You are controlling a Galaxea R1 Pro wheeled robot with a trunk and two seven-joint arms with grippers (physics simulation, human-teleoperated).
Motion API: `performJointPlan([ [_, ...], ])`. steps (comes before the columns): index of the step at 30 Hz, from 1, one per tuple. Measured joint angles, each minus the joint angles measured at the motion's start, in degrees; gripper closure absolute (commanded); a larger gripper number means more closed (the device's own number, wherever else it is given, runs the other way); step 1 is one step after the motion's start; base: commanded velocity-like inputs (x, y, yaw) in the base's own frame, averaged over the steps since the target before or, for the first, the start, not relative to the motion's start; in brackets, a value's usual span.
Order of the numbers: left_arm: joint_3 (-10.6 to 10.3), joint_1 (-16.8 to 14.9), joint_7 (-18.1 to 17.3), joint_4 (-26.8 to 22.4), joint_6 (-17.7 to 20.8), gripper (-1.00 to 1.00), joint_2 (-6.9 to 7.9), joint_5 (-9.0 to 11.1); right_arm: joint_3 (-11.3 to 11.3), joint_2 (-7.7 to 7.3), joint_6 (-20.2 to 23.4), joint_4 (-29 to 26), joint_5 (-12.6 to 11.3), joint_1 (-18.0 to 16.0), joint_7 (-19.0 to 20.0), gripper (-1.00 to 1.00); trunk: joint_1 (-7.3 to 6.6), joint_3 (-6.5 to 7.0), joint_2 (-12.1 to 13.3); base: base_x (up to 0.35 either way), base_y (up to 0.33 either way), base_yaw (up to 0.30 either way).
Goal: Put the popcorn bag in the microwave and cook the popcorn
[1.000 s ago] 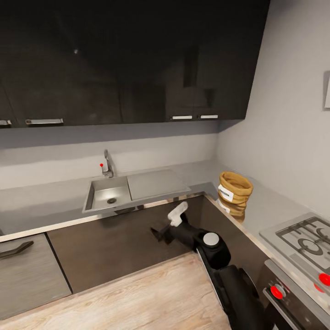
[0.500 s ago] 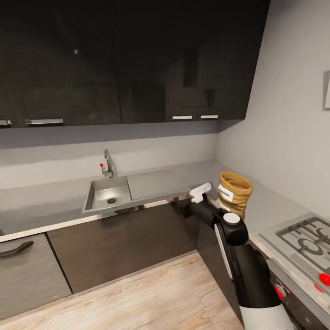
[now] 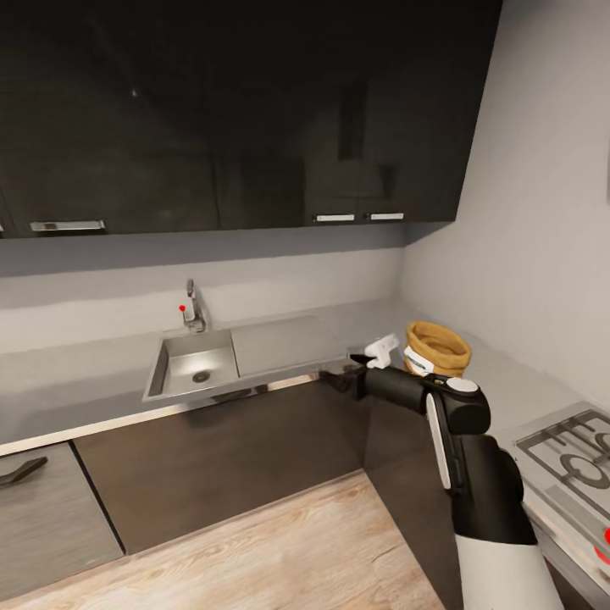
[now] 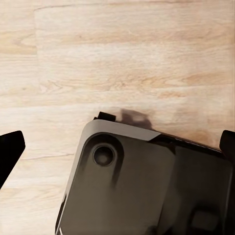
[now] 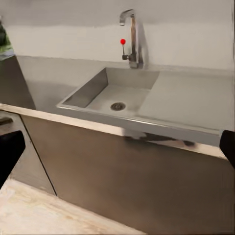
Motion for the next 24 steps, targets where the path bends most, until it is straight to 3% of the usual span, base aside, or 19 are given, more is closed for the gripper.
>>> performJointPlan([
  [4,0.00,0.00,0.00,0.00,0.00,-1.00,-0.05,-0.05,-5.26,-0.15,-0.08,0.00,-0.09,0.18,4.53,-1.00,0.00,0.00,0.00,0.002,0.000,0.000],
  [6,-0.01,-0.03,0.00,0.00,0.00,-1.00,-0.06,-0.07,-6.53,-0.27,0.20,0.00,-0.07,0.03,8.71,-1.00,0.00,0.00,0.00,0.000,0.000,0.000],
  [10,-0.09,-0.02,0.00,0.00,0.00,-1.00,-0.07,-0.08,-8.18,-0.47,1.12,0.00,-0.02,-0.18,11.58,-1.00,0.00,0.00,0.00,0.000,0.000,0.000],
  [19,-0.09,-0.03,0.00,0.00,0.00,-1.00,-0.07,-0.08,-8.39,-0.61,1.10,0.00,0.56,-0.17,11.43,-1.00,0.00,0.00,0.00,0.000,0.000,0.000],
  [24,-0.09,-0.08,0.00,0.00,0.00,-1.00,-0.07,-0.08,-8.90,-0.72,0.73,0.00,0.60,0.05,6.94,-1.00,0.00,0.00,0.00,0.000,0.000,0.000],
])
